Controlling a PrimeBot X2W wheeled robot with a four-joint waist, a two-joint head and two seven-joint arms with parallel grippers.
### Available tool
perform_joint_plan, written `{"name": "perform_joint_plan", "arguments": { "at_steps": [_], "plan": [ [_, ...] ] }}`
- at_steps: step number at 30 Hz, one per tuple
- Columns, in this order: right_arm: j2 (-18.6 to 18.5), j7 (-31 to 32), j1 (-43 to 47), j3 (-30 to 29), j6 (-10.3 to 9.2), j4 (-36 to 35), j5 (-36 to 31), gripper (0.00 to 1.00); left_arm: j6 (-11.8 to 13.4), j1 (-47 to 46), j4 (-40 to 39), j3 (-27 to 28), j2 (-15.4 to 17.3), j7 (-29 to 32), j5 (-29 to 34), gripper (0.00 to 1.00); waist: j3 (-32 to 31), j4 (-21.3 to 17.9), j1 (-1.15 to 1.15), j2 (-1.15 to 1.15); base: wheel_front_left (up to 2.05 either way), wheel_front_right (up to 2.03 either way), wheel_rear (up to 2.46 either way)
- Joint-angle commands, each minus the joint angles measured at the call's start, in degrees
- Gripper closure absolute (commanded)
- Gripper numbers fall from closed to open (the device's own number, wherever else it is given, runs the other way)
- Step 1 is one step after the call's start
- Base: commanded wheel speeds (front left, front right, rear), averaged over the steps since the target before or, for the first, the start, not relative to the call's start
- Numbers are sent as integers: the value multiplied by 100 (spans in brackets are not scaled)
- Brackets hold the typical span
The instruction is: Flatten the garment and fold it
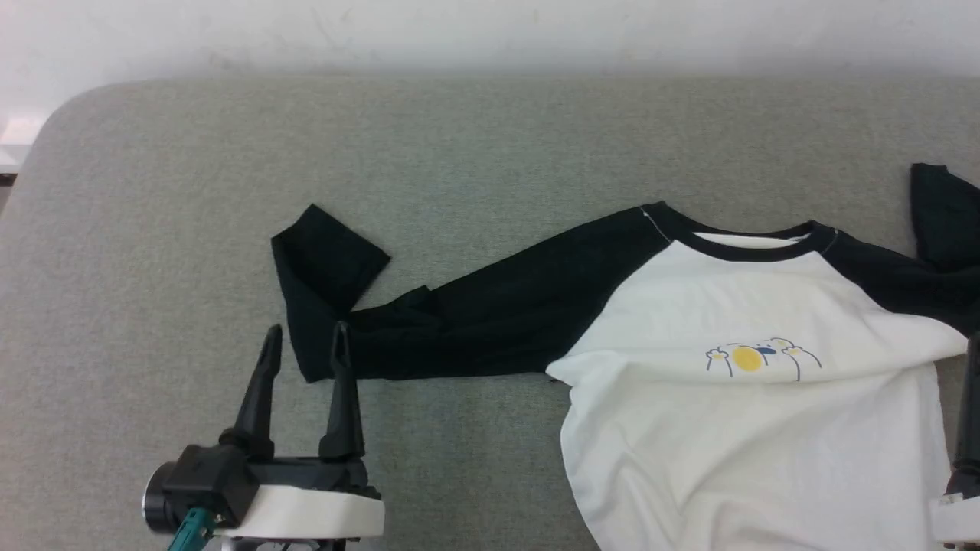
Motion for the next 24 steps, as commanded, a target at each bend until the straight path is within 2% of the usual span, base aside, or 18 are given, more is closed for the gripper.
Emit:
{"name": "perform_joint_plan", "arguments": {
  "at_steps": [1,3,4,6,9,12,14,18,24],
  "plan": [
    [12,-52,35,24,-11,29,43,0,-56,-34,-1,-17,15,-15,-43,0,3,-82,1,0,0,0,0],
    [13,-66,-9,-8,-11,-10,4,0,-273,-413,-38,-179,175,208,24,0,58,-118,1,0,0,0,0],
    [13,-66,-9,-8,-11,-10,4,0,-273,-413,-38,-179,175,208,24,0,58,-118,1,0,0,0,0],
    [14,-30,-77,-51,-11,-64,5,0,-526,-879,-9,-413,349,642,131,0,123,-110,1,0,0,0,0],
    [14,5,-196,-64,-11,-150,2,0,-1033,-1840,169,-890,540,1694,140,0,269,-80,1,0,0,0,0],
    [14,26,-330,24,-11,-193,23,0,-1282,-2917,467,-1355,641,2757,-148,0,441,-108,1,0,0,0,0],
    [14,27,-415,90,-11,-213,41,0,-1338,-3613,742,-1673,729,3403,-473,0,563,-157,1,0,0,0,0],
    [14,35,-554,234,-11,-261,121,0,-1354,-4827,1243,-2614,1147,4429,-1271,0,855,-339,1,0,0,0,0],
    [14,-25,-749,287,-11,-222,235,0,-1356,-5706,1795,-3266,1437,5446,-2484,0,1315,-655,1,0,0,0,0]
  ]
}}
